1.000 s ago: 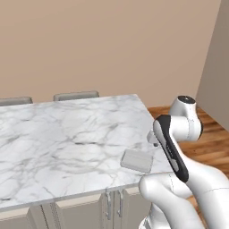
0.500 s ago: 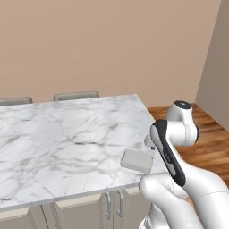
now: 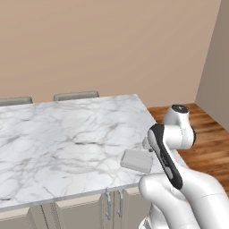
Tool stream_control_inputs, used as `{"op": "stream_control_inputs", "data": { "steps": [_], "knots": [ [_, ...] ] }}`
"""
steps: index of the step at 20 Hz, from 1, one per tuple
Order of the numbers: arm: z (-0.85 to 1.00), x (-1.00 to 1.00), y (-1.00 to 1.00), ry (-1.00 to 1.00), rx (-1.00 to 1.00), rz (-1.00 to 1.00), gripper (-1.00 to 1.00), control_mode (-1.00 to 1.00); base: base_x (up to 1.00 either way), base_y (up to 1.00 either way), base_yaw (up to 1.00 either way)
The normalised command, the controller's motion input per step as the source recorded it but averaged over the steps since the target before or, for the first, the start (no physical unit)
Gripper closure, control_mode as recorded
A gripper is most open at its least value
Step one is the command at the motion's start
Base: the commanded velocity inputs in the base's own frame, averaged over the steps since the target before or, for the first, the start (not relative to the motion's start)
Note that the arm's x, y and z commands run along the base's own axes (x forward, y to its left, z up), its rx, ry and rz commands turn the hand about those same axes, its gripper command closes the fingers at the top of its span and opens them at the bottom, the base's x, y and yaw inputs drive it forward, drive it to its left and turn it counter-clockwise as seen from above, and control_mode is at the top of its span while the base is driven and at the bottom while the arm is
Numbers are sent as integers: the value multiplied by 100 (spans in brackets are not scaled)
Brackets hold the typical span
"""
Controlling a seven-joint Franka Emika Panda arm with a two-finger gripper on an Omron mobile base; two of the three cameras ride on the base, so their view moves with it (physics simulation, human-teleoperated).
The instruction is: Pick the bowl and tupperware and place them in the sink. Then turn on the water.
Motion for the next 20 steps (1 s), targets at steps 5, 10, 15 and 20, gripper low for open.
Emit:
{"op": "stream_control_inputs", "data": {
  "steps": [5,10,15,20],
  "knots": [
    [-25,2,0,0,0,-9,-100,-100,0,0,0],
    [-25,4,0,0,0,-10,-100,-100,0,0,0],
    [-28,0,0,-2,0,-7,-100,-100,0,0,0],
    [-21,0,3,0,-1,-6,-100,-100,0,0,0]
  ]
}}
